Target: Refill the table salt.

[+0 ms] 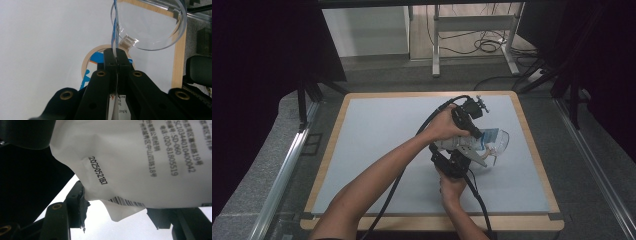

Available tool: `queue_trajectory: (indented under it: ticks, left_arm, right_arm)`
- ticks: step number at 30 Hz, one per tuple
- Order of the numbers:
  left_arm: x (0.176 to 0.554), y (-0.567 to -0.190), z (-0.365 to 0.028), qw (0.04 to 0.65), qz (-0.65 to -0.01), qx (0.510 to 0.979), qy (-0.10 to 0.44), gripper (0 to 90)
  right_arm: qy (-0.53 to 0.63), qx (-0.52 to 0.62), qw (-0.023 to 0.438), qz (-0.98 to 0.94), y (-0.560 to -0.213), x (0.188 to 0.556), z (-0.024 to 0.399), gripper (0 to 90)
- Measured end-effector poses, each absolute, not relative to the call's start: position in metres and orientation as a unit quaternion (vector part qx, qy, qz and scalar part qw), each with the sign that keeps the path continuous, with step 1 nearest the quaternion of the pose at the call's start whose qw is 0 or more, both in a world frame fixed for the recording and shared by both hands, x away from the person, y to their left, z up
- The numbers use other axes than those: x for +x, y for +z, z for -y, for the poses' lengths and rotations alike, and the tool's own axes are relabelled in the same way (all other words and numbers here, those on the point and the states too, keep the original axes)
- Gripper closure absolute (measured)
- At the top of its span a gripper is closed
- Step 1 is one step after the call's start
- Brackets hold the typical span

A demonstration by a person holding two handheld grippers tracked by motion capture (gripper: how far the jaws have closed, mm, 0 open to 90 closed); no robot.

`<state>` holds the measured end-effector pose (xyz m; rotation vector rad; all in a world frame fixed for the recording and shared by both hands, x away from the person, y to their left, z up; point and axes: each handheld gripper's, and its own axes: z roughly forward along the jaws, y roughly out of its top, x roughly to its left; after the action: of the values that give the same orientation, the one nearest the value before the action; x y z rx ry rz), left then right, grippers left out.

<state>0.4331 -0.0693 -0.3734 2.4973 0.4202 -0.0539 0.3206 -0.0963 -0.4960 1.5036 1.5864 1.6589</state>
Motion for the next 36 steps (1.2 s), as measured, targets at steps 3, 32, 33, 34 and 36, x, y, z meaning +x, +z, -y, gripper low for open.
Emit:
queue_trajectory:
  ticks: [3,32,33,34,36]
  left_arm:
    - [0.4329,-0.3731,0.0693,0.3,-0.158,0.941,-0.02,90.0]
    - [0.4332,-0.372,0.0684,0.299,-0.157,0.941,-0.017,90.0]
    - [0.4331,-0.3718,0.0684,0.299,-0.157,0.941,-0.017,90.0]
    - [0.433,-0.3717,0.0683,0.3,-0.157,0.941,-0.017,90.0]
    - [0.4329,-0.3715,0.0681,0.301,-0.158,0.94,-0.018,90.0]
  right_arm:
    - [0.594,0.538,0.197,-0.565,-0.4959,0.3206,0.0963,41.0]
    - [0.6,0.547,0.194,-0.551,-0.4928,0.3242,0.0919,41.7]
    - [0.6,0.548,0.193,-0.55,-0.4926,0.3243,0.0918,41.8]
    - [0.599,0.548,0.194,-0.551,-0.4925,0.3244,0.0918,41.8]
    - [0.6,0.547,0.195,-0.55,-0.4925,0.3244,0.0916,41.8]
